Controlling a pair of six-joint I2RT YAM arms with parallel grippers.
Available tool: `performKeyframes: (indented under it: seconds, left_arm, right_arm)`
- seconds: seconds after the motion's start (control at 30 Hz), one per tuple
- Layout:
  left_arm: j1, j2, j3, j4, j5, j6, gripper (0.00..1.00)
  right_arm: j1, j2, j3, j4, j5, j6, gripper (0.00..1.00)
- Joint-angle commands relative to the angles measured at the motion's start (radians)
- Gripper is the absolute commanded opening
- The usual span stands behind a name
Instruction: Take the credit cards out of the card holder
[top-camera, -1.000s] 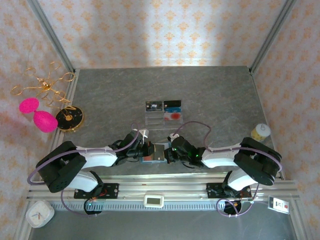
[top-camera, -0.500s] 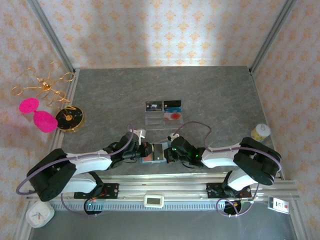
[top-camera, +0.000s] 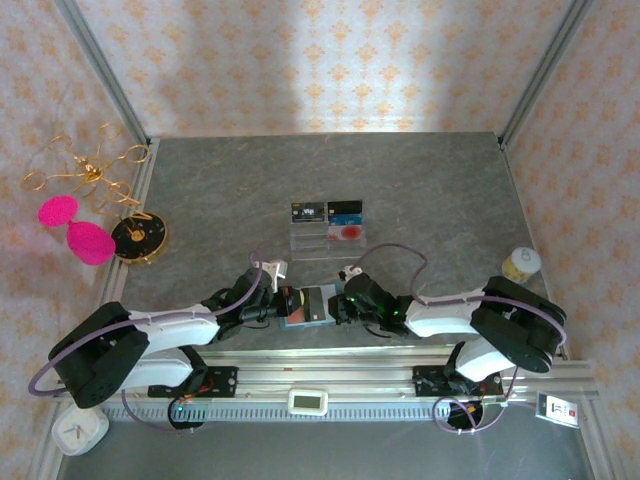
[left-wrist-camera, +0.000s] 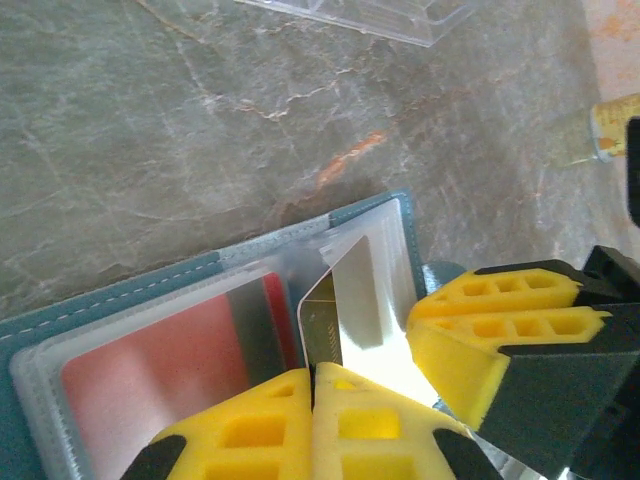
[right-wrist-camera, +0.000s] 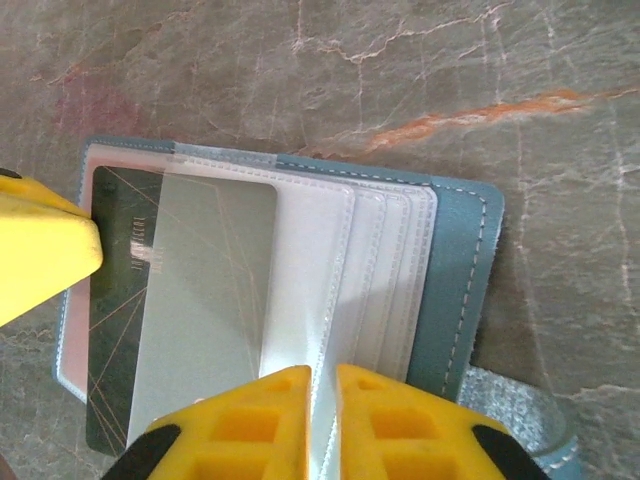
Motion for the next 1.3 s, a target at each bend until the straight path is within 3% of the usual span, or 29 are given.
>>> performKeyframes:
  seconds: [0.0,0.07,0.2,0.4,0.47,0.6,0.9,1.27]
  left_arm:
    - [0.003,0.022,-0.014,0.122,0.045,-0.020,0.00]
    - [-0.002,0.041,-0.012,0.150,0.053,-0.028,0.00]
    - [-0.013,0.056,-0.007,0.157,0.049,-0.030,0.16]
    - [-0.019,0.067,-0.016,0.168,0.046,-0.038,0.22]
    - [-0.021,0.071,-0.018,0.180,0.047,-0.043,0.21]
    - [-0.026,0.074,-0.016,0.162,0.037,-0.038,0.00]
    - [-0.026,0.055,-0.021,0.142,0.024,-0.031,0.00]
    - [-0.025,0.047,-0.022,0.137,0.019,-0.033,0.00]
  right_arm:
    - [-0.003,0.010,0.001,-0.009,0.006,-0.018,0.10]
    - [-0.002,0.030,0.003,0.009,-0.013,-0.019,0.10]
    - [-0.002,0.055,0.006,0.027,-0.032,-0.015,0.09]
    - [-0.003,0.074,0.003,0.030,-0.027,-0.004,0.07]
    - [-0.003,0.076,0.003,0.031,-0.029,-0.004,0.06]
    - [-0.002,0.060,0.001,0.019,-0.019,-0.003,0.08]
    - [-0.002,-0.065,0.020,-0.051,0.030,-0.048,0.27]
    - [-0.013,0.011,0.020,0.070,-0.086,0.016,0.28]
